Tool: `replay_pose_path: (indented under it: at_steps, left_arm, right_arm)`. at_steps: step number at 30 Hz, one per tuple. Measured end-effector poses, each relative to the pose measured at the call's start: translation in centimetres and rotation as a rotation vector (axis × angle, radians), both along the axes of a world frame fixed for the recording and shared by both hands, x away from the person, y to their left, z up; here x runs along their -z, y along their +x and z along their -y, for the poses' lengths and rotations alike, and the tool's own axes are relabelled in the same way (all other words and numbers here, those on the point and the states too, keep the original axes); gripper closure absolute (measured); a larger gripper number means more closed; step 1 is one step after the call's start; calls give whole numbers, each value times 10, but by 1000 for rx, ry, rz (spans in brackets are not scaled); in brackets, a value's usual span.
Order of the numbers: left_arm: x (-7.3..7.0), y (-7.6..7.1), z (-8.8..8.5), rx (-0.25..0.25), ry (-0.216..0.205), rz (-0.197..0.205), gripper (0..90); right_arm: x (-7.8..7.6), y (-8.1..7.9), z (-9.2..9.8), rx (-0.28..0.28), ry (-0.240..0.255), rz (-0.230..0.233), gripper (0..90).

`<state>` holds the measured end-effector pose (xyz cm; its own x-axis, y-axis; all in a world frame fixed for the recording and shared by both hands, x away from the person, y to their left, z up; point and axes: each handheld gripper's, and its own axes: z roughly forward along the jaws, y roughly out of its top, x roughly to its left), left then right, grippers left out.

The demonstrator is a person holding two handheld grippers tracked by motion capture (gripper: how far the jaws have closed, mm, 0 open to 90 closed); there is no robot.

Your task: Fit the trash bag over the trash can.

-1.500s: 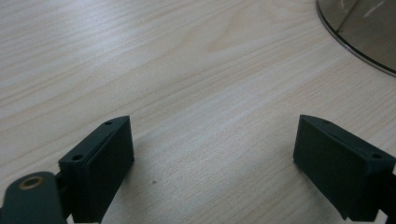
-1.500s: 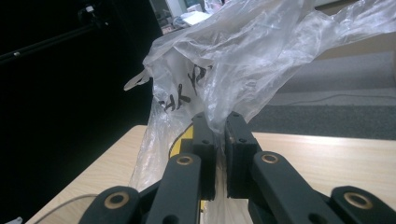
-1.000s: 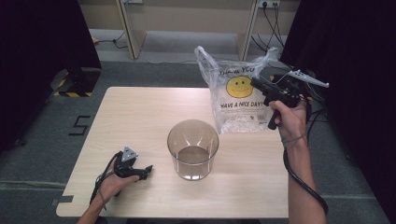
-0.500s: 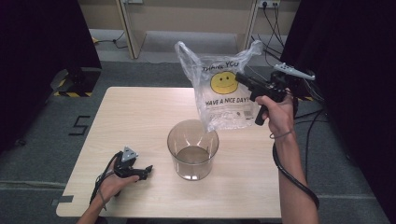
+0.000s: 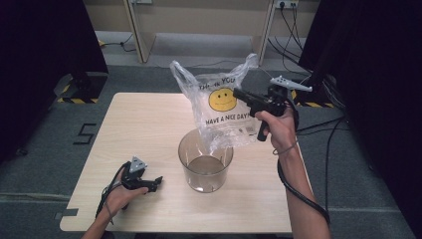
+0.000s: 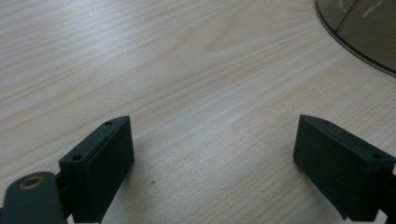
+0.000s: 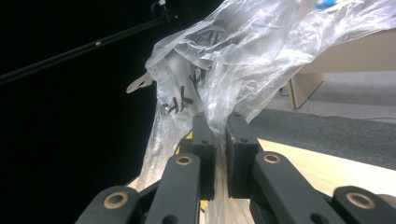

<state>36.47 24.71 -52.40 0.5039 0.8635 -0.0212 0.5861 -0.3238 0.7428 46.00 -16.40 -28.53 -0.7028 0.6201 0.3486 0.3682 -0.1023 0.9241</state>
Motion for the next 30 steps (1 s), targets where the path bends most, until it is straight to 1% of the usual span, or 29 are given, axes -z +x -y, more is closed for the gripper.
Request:
replay_pose_path:
  at_steps: [9, 12, 20, 23, 30]
  left_arm:
    - [0, 0, 0, 1, 0, 0, 113]
    - [0, 0, 0, 1, 0, 0, 113]
    - [0, 0, 0, 2, 0, 0, 113]
    - [0, 0, 0, 2, 0, -1, 113]
    - [0, 0, 0, 3, 0, 0, 113]
  right_arm:
    - [9, -3, -12, -26, -3, -19, 837]
    - [16, -5, -18, -43, -8, -30, 834]
    - [28, -7, -28, -62, -11, -53, 829]
    - [35, -8, -34, -74, -23, -65, 826]
    - [46, -11, -38, -84, -37, -85, 821]
